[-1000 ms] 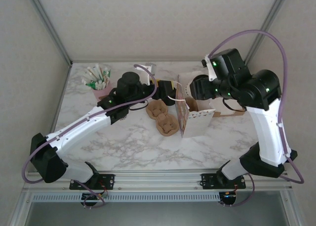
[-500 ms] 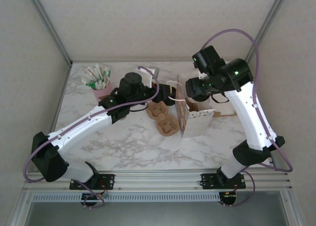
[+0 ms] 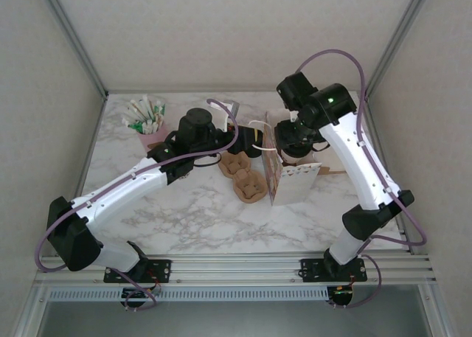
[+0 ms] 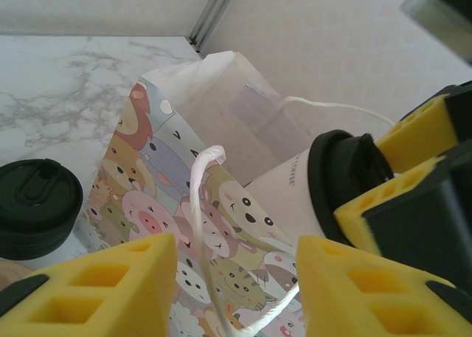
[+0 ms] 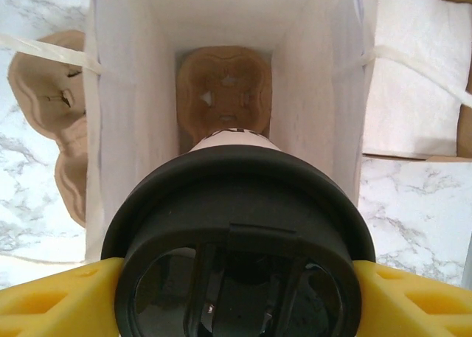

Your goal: Pack the takeout coffee

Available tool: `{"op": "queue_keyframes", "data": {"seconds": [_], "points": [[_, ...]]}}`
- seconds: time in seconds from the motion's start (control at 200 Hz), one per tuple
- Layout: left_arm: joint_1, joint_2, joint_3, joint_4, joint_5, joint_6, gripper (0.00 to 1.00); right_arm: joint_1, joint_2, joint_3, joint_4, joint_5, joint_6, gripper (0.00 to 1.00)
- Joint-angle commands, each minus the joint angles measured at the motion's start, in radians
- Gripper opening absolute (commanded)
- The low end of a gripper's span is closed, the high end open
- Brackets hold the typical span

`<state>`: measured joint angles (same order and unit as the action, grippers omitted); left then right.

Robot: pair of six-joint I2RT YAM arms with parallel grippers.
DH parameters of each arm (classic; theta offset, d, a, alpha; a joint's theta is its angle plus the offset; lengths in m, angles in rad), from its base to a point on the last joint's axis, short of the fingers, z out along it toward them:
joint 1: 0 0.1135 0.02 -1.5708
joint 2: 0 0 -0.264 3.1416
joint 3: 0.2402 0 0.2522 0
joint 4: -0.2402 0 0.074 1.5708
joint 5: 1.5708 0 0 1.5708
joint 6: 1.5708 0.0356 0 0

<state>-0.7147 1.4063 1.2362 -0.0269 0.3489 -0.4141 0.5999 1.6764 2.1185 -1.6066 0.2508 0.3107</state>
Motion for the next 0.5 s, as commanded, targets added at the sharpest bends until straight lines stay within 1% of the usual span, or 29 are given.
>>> {"op": "queue_keyframes", "data": {"seconds": [0.0,0.145,0.496], "points": [[-0.008,-0.007,0.001,0.015,0.024,0.025,0.47,-0.005,0.021,-0.014,-0.176,-0.030,0.011,0.75],[-0.008,-0.008,0.000,0.013,0.025,0.026,0.47,-0.006,0.041,-0.029,-0.169,-0.051,0.005,0.75],[-0.007,-0.012,-0.006,0.014,0.023,0.026,0.47,-0.015,0.060,-0.054,-0.162,-0.044,0.007,0.75]]}}
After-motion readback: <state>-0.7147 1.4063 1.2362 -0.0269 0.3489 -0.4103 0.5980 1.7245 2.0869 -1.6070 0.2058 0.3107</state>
